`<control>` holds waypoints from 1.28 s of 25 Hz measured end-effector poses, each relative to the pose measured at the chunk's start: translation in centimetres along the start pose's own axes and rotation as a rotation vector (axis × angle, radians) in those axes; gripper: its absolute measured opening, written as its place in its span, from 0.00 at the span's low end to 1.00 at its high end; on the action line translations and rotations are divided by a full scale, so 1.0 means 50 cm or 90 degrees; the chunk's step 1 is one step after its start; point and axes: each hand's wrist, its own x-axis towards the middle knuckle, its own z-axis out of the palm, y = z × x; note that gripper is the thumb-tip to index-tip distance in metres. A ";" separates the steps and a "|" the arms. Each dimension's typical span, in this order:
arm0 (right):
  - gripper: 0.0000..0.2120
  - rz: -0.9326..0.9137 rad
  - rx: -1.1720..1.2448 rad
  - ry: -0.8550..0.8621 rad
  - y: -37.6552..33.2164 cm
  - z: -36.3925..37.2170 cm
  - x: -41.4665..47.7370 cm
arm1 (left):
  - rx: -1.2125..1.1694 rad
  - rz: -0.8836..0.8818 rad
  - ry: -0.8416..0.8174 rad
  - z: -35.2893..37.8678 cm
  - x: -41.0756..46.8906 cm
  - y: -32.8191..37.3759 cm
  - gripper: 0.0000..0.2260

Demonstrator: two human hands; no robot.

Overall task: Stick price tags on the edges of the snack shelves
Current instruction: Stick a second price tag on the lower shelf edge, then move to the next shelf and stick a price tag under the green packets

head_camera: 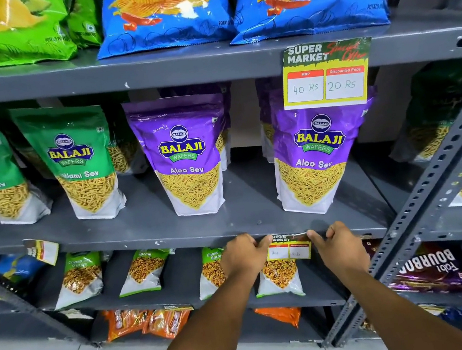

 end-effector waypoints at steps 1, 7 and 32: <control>0.21 -0.010 0.005 0.004 0.002 0.001 -0.007 | -0.008 0.004 -0.018 -0.006 0.000 -0.004 0.26; 0.18 -0.133 -0.011 -0.045 0.015 0.042 -0.071 | 0.010 -0.036 -0.010 -0.049 -0.026 -0.150 0.24; 0.24 -0.612 -0.259 -0.243 -0.862 0.622 -0.400 | -0.633 -0.284 0.123 -0.535 0.242 -0.879 0.09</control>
